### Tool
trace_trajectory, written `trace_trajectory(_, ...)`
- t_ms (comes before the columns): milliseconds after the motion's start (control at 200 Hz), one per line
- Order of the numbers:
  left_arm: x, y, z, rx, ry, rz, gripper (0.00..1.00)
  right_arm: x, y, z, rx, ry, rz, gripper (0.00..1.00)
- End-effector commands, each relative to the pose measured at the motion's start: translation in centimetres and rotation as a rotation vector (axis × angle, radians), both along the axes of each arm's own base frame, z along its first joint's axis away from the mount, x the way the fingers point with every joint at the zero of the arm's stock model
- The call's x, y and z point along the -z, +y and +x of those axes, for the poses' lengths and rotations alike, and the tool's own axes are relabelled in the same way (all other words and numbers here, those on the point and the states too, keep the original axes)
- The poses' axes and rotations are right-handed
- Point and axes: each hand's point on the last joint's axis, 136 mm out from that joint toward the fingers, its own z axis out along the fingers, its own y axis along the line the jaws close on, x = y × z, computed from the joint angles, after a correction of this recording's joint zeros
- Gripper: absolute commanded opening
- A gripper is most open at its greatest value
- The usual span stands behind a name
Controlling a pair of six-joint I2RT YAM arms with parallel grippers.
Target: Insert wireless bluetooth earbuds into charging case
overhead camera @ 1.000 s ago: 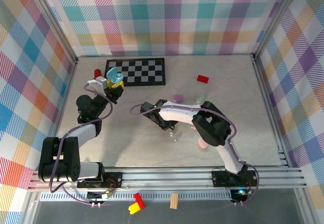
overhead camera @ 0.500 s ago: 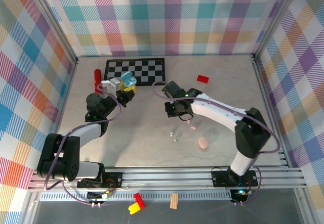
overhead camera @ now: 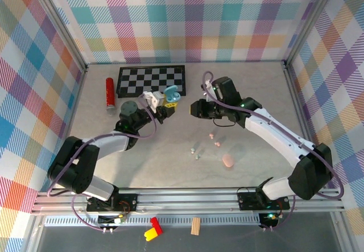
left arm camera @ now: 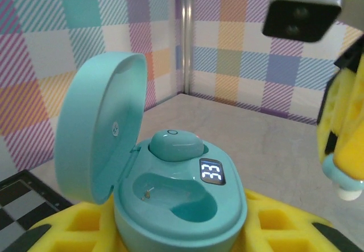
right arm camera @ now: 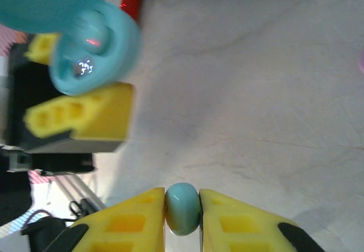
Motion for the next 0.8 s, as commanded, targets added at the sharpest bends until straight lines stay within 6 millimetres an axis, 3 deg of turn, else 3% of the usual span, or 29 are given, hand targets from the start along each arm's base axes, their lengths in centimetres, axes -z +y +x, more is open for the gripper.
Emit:
trace_trajectory(0,-1.6,-1.2,0.2,0.012,-0.091,-0.007,0.37,-4.0,1.5,-0.5,-0.08,-0.04,0.141,0.19)
trace_trajectory(260,-0.8,-3.9,-0.5,0.078,-0.105,0.007,0.36,-6.2,2.5,0.2,-0.117,-0.088,0.183,0.2)
trace_trajectory(495,-0.2,-5.9,-1.3,0.123,-0.093,0.019,0.36,-6.0,2.9,1.4,-0.109,-0.103,0.153,0.2)
trace_trajectory(795,-0.2,-5.9,-1.6,0.126,-0.092,0.022,0.36,-4.6,2.5,2.8,-0.076,-0.122,0.077,0.2)
